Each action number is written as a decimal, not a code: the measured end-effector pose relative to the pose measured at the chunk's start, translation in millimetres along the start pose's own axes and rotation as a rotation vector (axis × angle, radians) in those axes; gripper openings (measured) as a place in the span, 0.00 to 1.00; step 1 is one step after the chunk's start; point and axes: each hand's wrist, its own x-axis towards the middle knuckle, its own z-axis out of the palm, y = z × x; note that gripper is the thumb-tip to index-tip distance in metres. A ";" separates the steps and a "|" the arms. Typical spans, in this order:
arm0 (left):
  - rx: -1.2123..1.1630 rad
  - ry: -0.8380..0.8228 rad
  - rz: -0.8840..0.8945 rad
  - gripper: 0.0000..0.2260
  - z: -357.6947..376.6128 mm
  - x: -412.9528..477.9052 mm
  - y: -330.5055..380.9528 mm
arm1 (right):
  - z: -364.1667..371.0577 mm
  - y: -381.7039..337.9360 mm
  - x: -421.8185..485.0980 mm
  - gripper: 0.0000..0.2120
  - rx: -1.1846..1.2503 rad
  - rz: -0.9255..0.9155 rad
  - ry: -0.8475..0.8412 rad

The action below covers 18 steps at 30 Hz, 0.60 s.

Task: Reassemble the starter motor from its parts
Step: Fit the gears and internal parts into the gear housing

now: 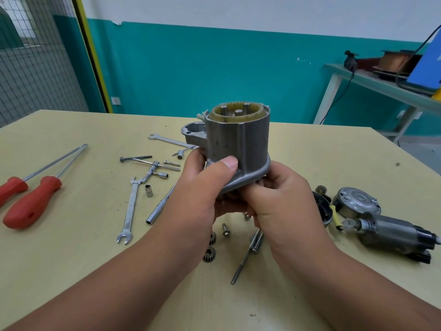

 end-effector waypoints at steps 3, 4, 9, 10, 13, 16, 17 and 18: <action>0.034 0.000 0.013 0.22 -0.5 0.0 -1.3 | 0.9 1.5 2.3 0.11 0.075 0.020 -0.047; 0.046 0.003 0.019 0.22 -0.5 0.3 -1.6 | 1.1 1.8 2.7 0.11 0.084 0.018 -0.053; 0.056 0.012 0.031 0.22 -1.9 2.0 -1.5 | 2.0 2.7 1.9 0.11 0.105 0.017 -0.044; 0.052 0.011 0.030 0.21 -2.2 2.1 -1.5 | 2.1 3.4 1.8 0.11 0.103 0.016 -0.040; 0.059 0.003 0.030 0.21 -3.1 2.0 -1.9 | 0.5 3.0 3.1 0.12 0.111 0.011 -0.036; 0.077 -0.009 0.035 0.25 -3.1 2.0 -0.8 | -0.4 1.1 2.7 0.13 0.109 0.013 -0.028; 0.074 -0.009 0.038 0.27 -3.6 1.7 -0.7 | 0.1 1.2 2.1 0.12 0.116 0.015 -0.035; 0.067 -0.010 0.042 0.28 -4.1 1.5 -0.7 | 0.6 2.0 1.8 0.11 0.120 0.017 -0.043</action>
